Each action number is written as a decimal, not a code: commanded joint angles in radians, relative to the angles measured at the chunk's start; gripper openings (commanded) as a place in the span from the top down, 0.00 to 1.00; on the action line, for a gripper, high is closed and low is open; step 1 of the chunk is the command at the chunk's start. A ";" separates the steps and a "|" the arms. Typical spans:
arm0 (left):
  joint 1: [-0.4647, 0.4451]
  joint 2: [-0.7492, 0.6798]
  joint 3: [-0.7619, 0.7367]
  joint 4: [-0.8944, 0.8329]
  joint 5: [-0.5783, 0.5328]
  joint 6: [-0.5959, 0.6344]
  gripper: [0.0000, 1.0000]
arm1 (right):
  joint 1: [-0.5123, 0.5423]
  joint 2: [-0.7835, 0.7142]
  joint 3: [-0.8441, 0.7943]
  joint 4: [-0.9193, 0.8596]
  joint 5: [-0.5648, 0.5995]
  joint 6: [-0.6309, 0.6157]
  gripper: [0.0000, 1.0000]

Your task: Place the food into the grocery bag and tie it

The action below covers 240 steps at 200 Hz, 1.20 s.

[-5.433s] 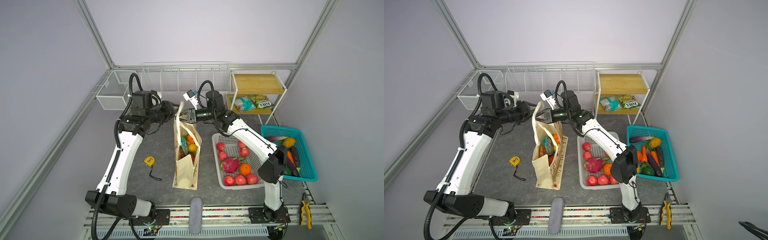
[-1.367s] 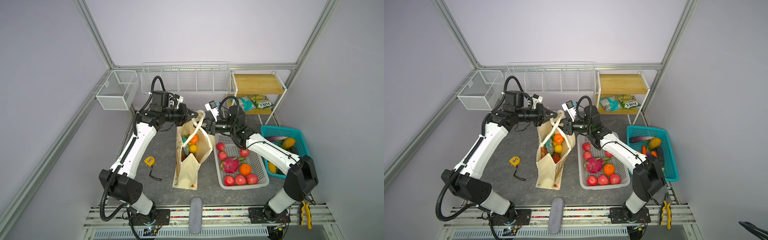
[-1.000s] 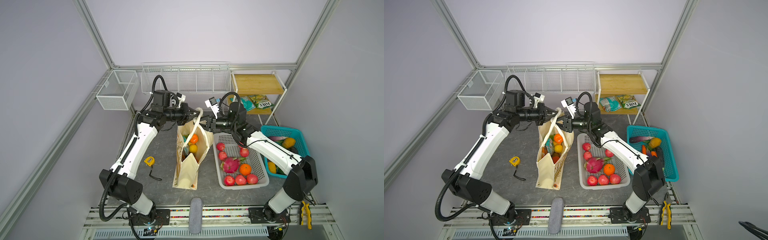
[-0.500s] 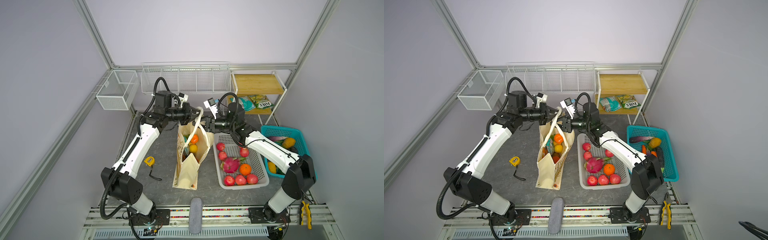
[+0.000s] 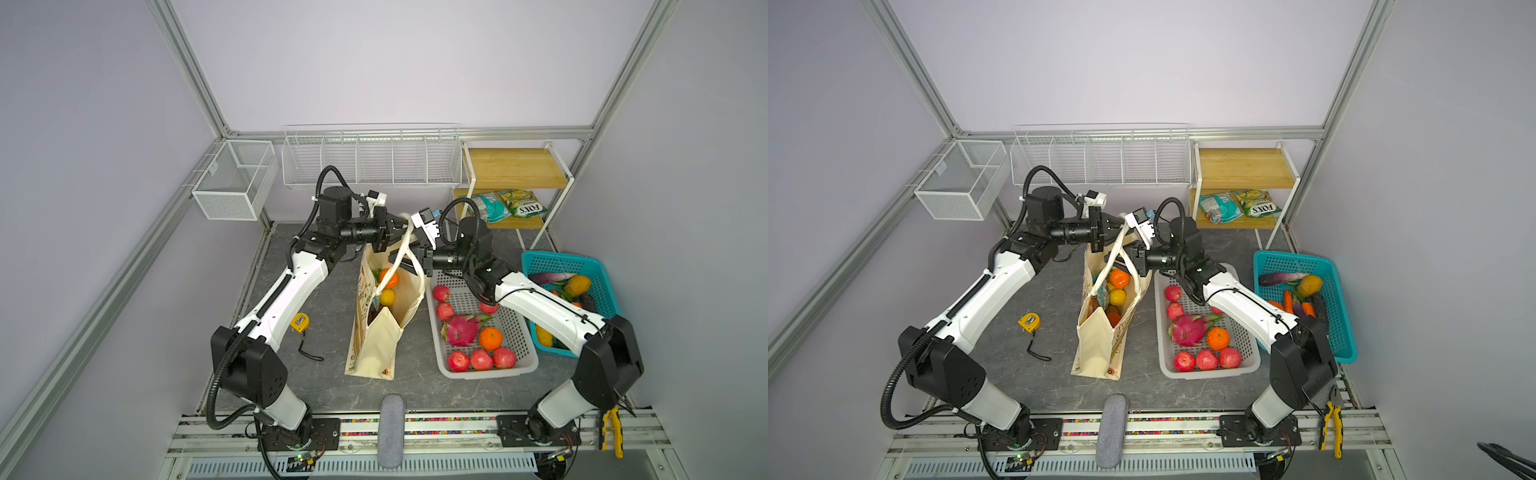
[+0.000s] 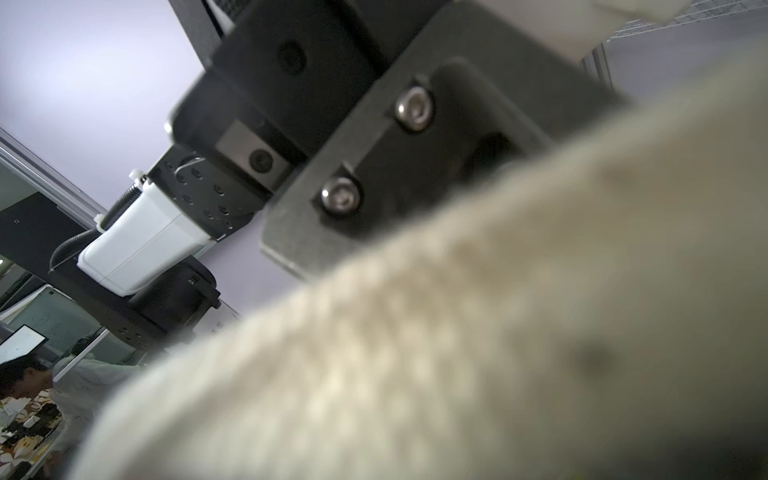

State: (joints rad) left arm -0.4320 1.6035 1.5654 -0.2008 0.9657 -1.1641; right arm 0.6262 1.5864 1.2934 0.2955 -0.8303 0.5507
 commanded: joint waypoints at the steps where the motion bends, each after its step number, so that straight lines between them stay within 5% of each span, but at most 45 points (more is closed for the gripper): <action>1: 0.004 0.015 -0.015 0.074 -0.041 -0.043 1.00 | 0.015 -0.080 -0.019 0.054 -0.069 -0.015 0.55; 77: 0.008 0.026 -0.011 0.066 -0.040 -0.043 1.00 | 0.024 -0.120 -0.044 0.067 -0.095 -0.045 0.33; 240: 0.007 -0.020 -0.070 0.004 -0.071 0.014 1.00 | 0.021 0.040 0.010 0.495 0.081 0.218 0.06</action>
State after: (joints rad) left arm -0.4255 1.5944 1.5177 -0.1478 0.9340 -1.1870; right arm 0.6418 1.6161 1.2560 0.5907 -0.7856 0.6712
